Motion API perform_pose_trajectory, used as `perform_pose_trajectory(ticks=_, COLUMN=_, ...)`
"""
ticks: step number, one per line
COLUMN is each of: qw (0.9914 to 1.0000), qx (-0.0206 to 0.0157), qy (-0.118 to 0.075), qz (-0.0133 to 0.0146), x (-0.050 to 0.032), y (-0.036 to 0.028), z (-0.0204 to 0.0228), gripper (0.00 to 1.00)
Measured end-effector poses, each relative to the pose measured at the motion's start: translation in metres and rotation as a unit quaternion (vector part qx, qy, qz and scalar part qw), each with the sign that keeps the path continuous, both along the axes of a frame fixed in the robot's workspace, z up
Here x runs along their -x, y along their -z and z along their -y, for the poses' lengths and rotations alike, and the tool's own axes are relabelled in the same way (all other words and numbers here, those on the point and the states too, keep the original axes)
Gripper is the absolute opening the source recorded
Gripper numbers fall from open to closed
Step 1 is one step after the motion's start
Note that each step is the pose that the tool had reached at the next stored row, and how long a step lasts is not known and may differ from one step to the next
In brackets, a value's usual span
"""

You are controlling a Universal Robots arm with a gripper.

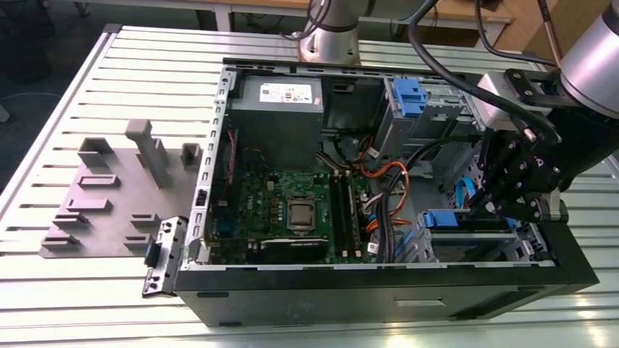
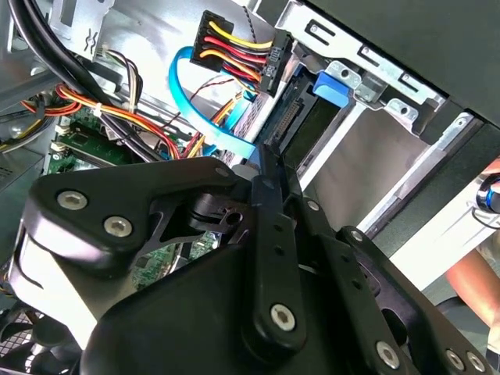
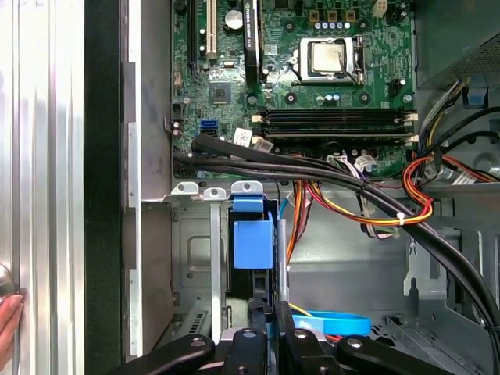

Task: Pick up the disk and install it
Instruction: 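Insert the first disk wire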

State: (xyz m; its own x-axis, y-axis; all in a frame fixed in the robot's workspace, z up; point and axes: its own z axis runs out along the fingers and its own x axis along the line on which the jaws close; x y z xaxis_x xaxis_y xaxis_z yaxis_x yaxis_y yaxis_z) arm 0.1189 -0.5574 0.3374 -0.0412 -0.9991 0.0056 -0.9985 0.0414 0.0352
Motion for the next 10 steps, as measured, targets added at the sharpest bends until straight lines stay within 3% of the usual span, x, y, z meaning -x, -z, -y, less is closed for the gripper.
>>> perform_pose_trajectory(ticks=10, qw=1.00000, qx=0.0002, qy=0.000, qz=0.0000, x=-0.0011, y=0.0017, z=0.0000, gripper=0.16)
